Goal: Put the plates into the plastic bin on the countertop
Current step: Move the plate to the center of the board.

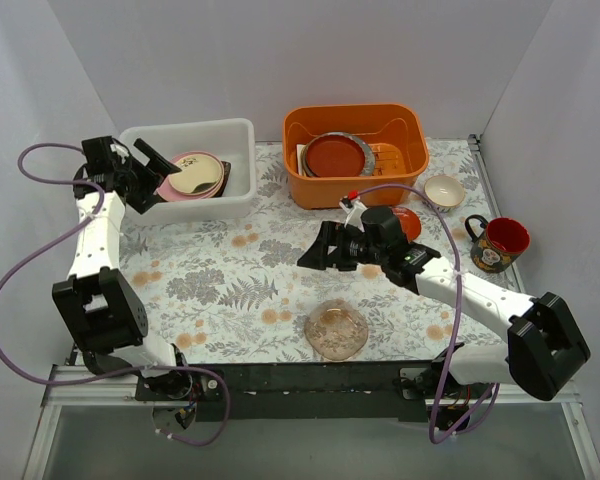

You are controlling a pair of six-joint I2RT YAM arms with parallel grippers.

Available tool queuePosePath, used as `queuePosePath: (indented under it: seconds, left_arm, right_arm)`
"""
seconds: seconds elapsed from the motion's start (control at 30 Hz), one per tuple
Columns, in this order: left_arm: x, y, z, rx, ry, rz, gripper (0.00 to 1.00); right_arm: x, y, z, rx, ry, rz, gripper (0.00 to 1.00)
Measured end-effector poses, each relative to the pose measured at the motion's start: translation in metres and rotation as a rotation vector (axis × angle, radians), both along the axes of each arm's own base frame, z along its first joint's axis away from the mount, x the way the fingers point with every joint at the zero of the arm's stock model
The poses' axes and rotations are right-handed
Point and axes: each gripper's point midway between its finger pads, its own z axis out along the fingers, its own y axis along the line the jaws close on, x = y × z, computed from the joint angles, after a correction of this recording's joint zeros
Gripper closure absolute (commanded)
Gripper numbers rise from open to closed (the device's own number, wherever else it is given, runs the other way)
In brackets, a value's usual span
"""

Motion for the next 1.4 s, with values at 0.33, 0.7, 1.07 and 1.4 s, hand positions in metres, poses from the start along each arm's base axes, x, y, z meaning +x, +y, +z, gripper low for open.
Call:
queuePosePath:
  seconds: [0.33, 0.7, 1.07, 1.4]
  left_arm:
    - [-0.069, 0.032, 0.009, 0.096, 0.036, 0.333, 0.02]
    - [-0.161, 0.068, -0.077, 0.242, 0.483, 0.642, 0.02]
    - [-0.240, 0.072, -0.130, 0.331, 0.780, 0.810, 0.02]
    - [-0.268, 0.070, -0.172, 0.395, 1.024, 0.806, 0.02]
  right_arm:
    - [-0.008, 0.009, -0.010, -0.010, 0.023, 0.039, 0.04]
    - [-0.010, 0.013, -0.014, -0.013, 0.028, 0.054, 0.04]
    - [-0.011, 0.014, -0.014, -0.015, 0.023, 0.058, 0.05]
    - [-0.011, 0.014, -0.016, -0.020, 0.022, 0.061, 0.05]
